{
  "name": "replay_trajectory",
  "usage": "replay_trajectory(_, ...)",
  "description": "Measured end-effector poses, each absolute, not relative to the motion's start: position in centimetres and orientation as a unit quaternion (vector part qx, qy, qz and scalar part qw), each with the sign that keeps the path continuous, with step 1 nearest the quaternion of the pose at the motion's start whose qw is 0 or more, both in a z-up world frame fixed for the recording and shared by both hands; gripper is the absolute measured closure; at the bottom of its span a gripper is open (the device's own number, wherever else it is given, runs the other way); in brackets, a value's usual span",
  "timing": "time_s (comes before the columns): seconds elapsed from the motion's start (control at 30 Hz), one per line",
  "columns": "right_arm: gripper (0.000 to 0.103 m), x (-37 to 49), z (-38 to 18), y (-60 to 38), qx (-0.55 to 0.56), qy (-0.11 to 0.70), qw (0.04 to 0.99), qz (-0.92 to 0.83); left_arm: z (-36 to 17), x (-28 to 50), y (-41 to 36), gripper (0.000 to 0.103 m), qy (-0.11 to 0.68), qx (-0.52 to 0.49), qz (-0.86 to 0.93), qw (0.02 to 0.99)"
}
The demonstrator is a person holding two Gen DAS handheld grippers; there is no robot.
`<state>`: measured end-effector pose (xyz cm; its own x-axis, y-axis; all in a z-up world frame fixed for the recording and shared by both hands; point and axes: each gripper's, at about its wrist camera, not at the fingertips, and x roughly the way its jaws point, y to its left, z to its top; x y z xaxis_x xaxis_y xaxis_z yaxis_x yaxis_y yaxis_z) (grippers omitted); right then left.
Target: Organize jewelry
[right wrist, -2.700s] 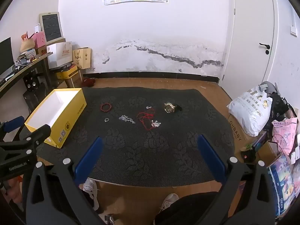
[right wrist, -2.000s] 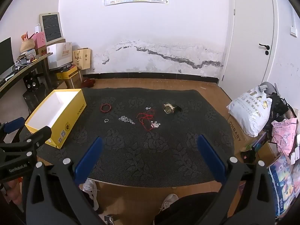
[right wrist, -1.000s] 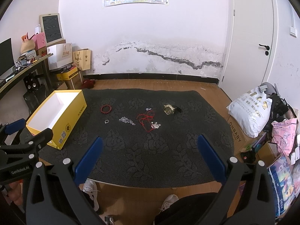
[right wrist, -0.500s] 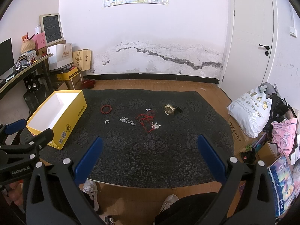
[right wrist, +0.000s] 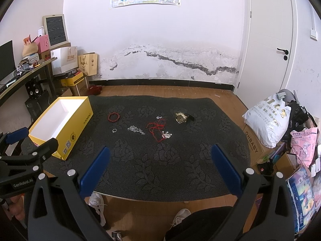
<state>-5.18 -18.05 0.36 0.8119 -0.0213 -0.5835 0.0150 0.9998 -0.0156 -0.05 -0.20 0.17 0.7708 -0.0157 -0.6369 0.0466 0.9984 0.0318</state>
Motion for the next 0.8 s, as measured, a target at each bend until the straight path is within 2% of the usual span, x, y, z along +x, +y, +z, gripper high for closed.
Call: replay_trajectory(0.8, 0.006, -4.79, 0.61, -17.81, -0.004, 0.308, 0.951, -0.006, -0.62, 0.88, -0.91, 0.006, 0.358, 0.014, -0.025, 0.933)
